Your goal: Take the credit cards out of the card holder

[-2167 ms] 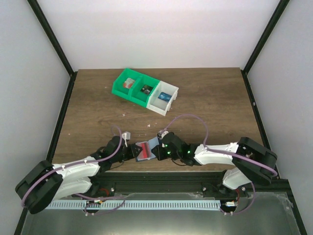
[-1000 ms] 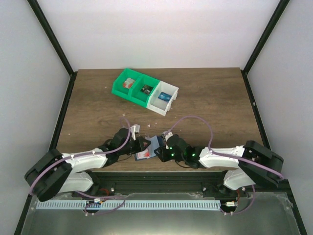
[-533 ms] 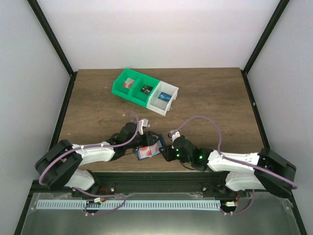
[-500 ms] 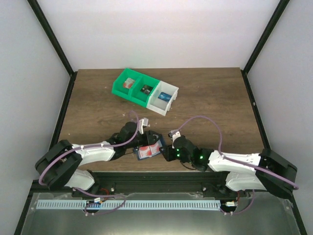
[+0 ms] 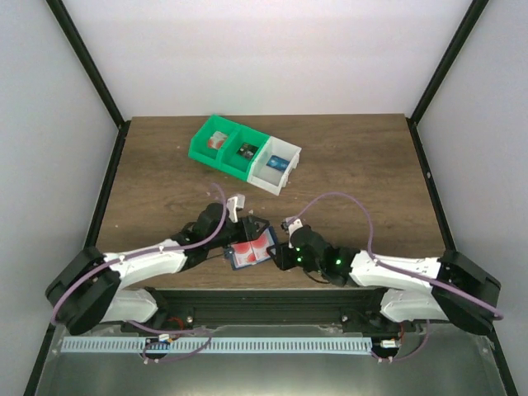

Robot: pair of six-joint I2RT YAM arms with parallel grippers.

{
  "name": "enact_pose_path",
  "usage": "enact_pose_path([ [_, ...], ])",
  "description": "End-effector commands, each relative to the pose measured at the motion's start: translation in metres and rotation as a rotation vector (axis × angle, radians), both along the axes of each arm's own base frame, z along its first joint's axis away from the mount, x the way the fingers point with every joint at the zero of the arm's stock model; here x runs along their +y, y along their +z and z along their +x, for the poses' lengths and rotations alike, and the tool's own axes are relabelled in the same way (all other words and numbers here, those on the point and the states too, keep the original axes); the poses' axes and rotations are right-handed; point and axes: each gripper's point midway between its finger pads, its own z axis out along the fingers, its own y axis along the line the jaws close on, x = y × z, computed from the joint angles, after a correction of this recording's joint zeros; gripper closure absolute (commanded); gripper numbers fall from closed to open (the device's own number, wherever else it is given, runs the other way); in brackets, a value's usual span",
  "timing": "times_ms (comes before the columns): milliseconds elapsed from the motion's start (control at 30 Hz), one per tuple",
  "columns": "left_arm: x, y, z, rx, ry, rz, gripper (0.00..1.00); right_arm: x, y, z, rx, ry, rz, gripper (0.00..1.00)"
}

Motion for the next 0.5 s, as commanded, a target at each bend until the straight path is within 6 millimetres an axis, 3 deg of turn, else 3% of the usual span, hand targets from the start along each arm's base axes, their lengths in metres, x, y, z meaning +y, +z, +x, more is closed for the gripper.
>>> enact_pose_path([
  [0,0.024,-0.012,-0.004,0.015,0.080,0.055,0.51,0.006,0.013,0.018,-0.036,0.015,-0.007,0.65],
  [200,0.034,-0.034,-0.018,0.069,0.094,0.016,0.53,0.024,0.014,0.030,-0.047,0.077,-0.033,0.72],
  [467,0.035,-0.054,-0.016,0.098,0.102,0.041,0.49,0.032,-0.011,0.041,0.003,0.068,-0.075,0.75],
])
